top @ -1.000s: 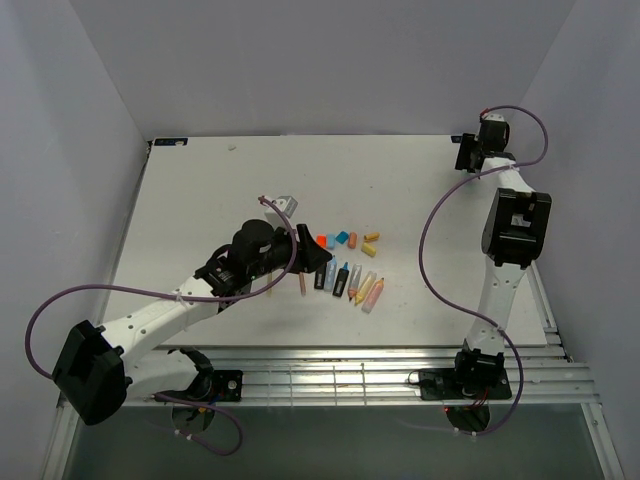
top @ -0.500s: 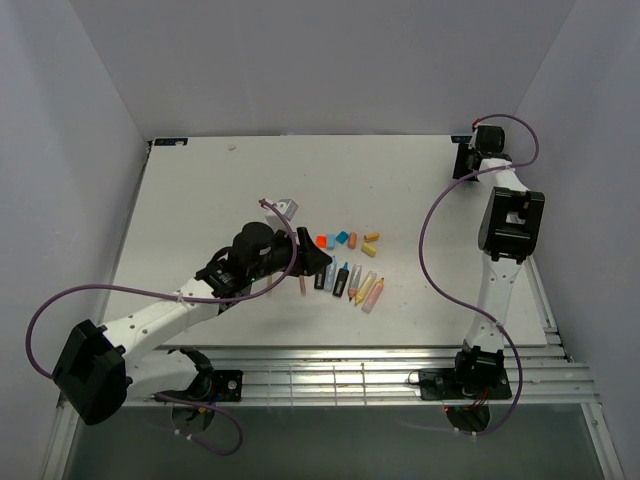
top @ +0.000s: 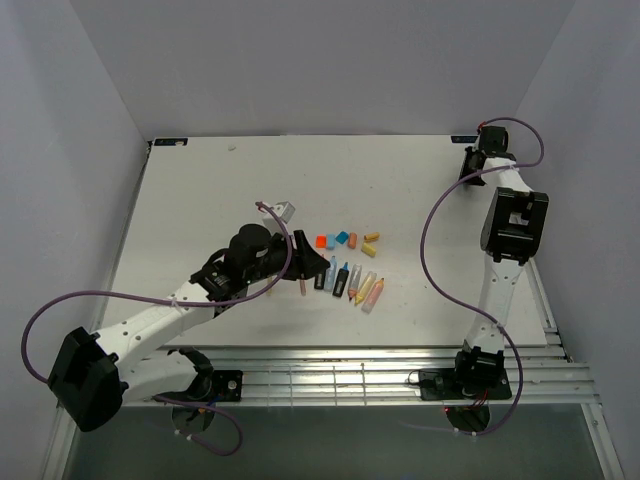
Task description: Open the pen caps
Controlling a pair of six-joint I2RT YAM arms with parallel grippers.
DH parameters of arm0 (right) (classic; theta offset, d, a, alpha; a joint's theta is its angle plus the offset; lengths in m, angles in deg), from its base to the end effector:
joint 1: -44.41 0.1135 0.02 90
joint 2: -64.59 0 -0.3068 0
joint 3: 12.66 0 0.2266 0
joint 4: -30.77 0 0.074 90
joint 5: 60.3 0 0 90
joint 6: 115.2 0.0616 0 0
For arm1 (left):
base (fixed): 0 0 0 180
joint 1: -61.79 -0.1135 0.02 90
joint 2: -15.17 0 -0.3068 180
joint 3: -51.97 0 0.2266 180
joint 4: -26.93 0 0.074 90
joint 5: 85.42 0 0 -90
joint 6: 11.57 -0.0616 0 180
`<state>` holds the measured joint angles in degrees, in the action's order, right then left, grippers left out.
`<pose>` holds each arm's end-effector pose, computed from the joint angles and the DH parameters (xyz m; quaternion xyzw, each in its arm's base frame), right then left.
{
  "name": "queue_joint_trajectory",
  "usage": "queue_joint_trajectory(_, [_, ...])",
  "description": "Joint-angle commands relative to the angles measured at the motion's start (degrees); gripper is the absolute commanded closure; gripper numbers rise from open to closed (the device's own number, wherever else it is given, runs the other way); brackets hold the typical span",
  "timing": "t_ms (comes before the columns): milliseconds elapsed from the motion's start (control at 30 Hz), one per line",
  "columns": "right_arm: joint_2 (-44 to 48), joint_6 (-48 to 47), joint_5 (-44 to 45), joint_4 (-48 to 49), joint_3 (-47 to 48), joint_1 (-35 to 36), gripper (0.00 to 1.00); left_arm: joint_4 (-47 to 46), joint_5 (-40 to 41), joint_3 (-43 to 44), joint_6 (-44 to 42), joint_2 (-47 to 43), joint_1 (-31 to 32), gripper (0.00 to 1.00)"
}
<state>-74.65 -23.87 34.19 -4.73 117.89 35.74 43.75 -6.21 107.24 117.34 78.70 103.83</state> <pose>0.5662 -0.0912 0.1852 0.0954 0.9156 -0.0609 0.3858 0.1626 -0.1621 0.2986 0.0734 0.8383 -0.4072 0.3550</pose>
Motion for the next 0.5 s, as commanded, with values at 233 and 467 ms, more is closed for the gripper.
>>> queue_joint_trajectory(233, [40.76,27.31,-4.76,13.62,-39.18,13.36,0.92,4.94,-3.98,0.59,4.41,-7.27,-0.38,0.42])
queue_joint_trajectory(467, [70.02,38.9,2.71,11.35,-57.14,36.77,0.92,4.68,-5.48,1.12,6.26,-7.71,1.28,0.44])
